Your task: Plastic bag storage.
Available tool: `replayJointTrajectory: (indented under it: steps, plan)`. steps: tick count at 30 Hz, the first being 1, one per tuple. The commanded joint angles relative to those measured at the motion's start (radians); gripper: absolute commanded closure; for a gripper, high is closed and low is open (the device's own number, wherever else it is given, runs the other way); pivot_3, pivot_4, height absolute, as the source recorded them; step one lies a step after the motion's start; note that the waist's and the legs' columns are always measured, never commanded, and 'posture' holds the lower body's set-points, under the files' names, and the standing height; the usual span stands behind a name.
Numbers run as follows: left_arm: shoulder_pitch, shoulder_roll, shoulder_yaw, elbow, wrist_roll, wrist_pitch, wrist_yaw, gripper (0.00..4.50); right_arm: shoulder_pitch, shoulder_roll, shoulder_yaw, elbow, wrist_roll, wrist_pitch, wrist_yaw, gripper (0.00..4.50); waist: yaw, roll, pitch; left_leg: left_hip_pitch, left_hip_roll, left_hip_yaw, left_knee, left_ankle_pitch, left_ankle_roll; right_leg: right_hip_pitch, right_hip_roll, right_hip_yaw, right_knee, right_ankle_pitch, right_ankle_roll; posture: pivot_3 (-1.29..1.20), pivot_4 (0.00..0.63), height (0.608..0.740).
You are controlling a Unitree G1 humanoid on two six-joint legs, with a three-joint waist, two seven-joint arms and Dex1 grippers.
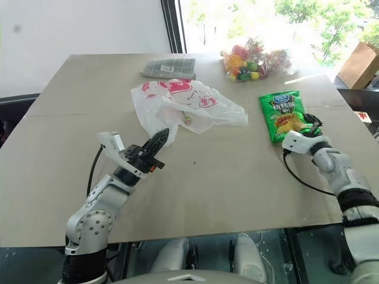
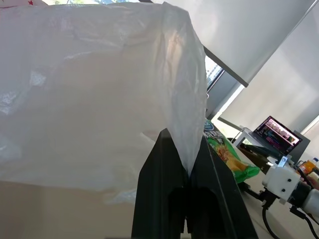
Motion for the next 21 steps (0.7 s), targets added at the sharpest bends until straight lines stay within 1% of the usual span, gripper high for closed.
replayJointTrajectory:
  steps: [1, 2, 3, 4, 5, 8, 11, 12, 14, 15, 17, 19, 21]
  plan:
    - [-0.003, -0.001, 0.005, -0.029, 0.005, -0.019, -0.002, 4.50, -0.039, 0.015, 0.085, 0.144, -0.055, -0.017, -0.033, 1.65, 0.001, 0.000, 0.000, 0.000, 0.000, 0.000, 0.000, 0.000, 0.000, 0.000, -0.001, 0.000, 0.000, 0.000, 0.000, 0.00, 0.150, 0.740]
    - [-0.003, -0.002, 0.007, -0.030, 0.007, -0.020, -0.001, 4.50, -0.054, 0.019, 0.097, 0.166, -0.056, -0.022, -0.037, 2.03, 0.001, 0.000, 0.000, 0.000, 0.000, -0.001, 0.000, 0.000, 0.000, 0.000, -0.002, 0.000, 0.000, 0.000, 0.000, 0.00, 0.150, 0.740]
    - [-0.003, -0.003, 0.009, -0.031, 0.008, -0.022, 0.003, 4.50, -0.067, 0.022, 0.107, 0.184, -0.056, -0.027, -0.043, 2.31, 0.000, 0.000, 0.000, 0.000, 0.000, -0.001, 0.000, 0.000, 0.000, 0.000, -0.003, 0.000, 0.000, 0.000, 0.000, 0.00, 0.150, 0.740]
    - [-0.002, -0.005, 0.011, -0.031, 0.010, -0.024, 0.006, 4.50, -0.078, 0.026, 0.116, 0.200, -0.055, -0.032, -0.049, 2.71, 0.000, 0.000, 0.000, -0.001, 0.000, -0.001, 0.000, 0.000, 0.000, 0.000, -0.005, 0.000, 0.000, 0.000, 0.000, 0.00, 0.150, 0.740]
    - [-0.001, -0.005, 0.011, -0.031, 0.013, -0.025, 0.007, 4.50, -0.088, 0.029, 0.123, 0.212, -0.051, -0.039, -0.057, 3.27, 0.000, -0.001, 0.000, -0.001, 0.000, -0.001, 0.000, 0.000, 0.000, 0.000, -0.005, -0.001, 0.000, 0.000, 0.000, 0.00, 0.150, 0.740]
    - [0.000, -0.006, 0.013, -0.033, 0.018, -0.026, 0.009, 4.50, -0.107, 0.033, 0.131, 0.230, -0.037, -0.065, -0.096, 4.44, -0.007, -0.005, -0.003, -0.001, 0.000, -0.002, 0.000, 0.000, 0.000, 0.000, -0.005, -0.001, 0.000, 0.000, 0.000, 0.00, 0.150, 0.740]
    - [0.001, -0.011, 0.017, -0.034, 0.022, -0.027, 0.013, 4.50, -0.111, 0.049, 0.039, 0.217, 0.083, -0.123, -0.140, 4.44, -0.008, -0.005, -0.003, -0.001, 0.000, -0.002, 0.000, 0.000, 0.000, 0.001, -0.006, -0.002, 0.000, 0.000, 0.000, 0.00, 0.150, 0.740]
    - [0.001, -0.012, 0.019, -0.034, 0.021, -0.027, 0.015, 4.50, -0.108, 0.060, -0.020, 0.203, 0.154, -0.139, -0.150, 4.44, -0.009, -0.004, -0.002, -0.001, 0.000, -0.002, 0.000, 0.000, 0.000, 0.001, -0.006, -0.001, 0.000, 0.000, 0.000, 0.00, 0.150, 0.740]
    - [0.000, -0.013, 0.019, -0.035, 0.022, -0.027, 0.017, 4.50, -0.100, 0.075, -0.111, 0.171, 0.266, -0.169, -0.153, 4.44, -0.009, 0.000, 0.001, -0.002, 0.000, -0.002, 0.000, 0.000, 0.000, -0.001, -0.006, -0.001, 0.000, 0.000, 0.000, 0.00, 0.150, 0.740]
    - [-0.001, -0.015, 0.019, -0.036, 0.021, -0.026, 0.019, 4.50, -0.089, 0.086, -0.158, 0.130, 0.340, -0.230, -0.132, 4.44, -0.009, 0.003, 0.004, -0.003, 0.000, -0.002, -0.001, 0.000, 0.000, -0.002, -0.006, -0.001, 0.000, 0.000, 0.000, 0.00, 0.150, 0.740]
    - [-0.004, -0.015, 0.020, -0.035, 0.019, -0.024, 0.022, 4.50, -0.071, 0.099, -0.209, 0.063, 0.425, -0.308, -0.098, 4.44, -0.006, 0.009, 0.008, -0.005, 0.000, -0.002, -0.002, 0.000, 0.000, -0.003, -0.006, -0.002, 0.000, 0.000, 0.000, 0.00, 0.150, 0.740]
    - [-0.008, -0.017, 0.020, -0.031, 0.018, -0.021, 0.025, 4.50, -0.034, 0.098, -0.235, -0.082, 0.474, -0.328, -0.063, 4.44, -0.004, 0.011, 0.009, -0.006, 0.000, -0.002, -0.003, 0.000, 0.000, -0.005, -0.006, -0.002, 0.000, 0.000, 0.000, 0.00, 0.150, 0.740]
    - [-0.013, -0.012, 0.021, -0.022, 0.017, -0.017, 0.022, 4.50, 0.020, 0.128, -0.265, -0.301, 0.572, -0.275, -0.011, 4.44, -0.001, 0.011, 0.009, -0.009, 0.000, -0.002, -0.004, 0.000, 0.000, -0.009, -0.006, -0.002, 0.000, 0.000, 0.001, 0.00, 0.150, 0.740]
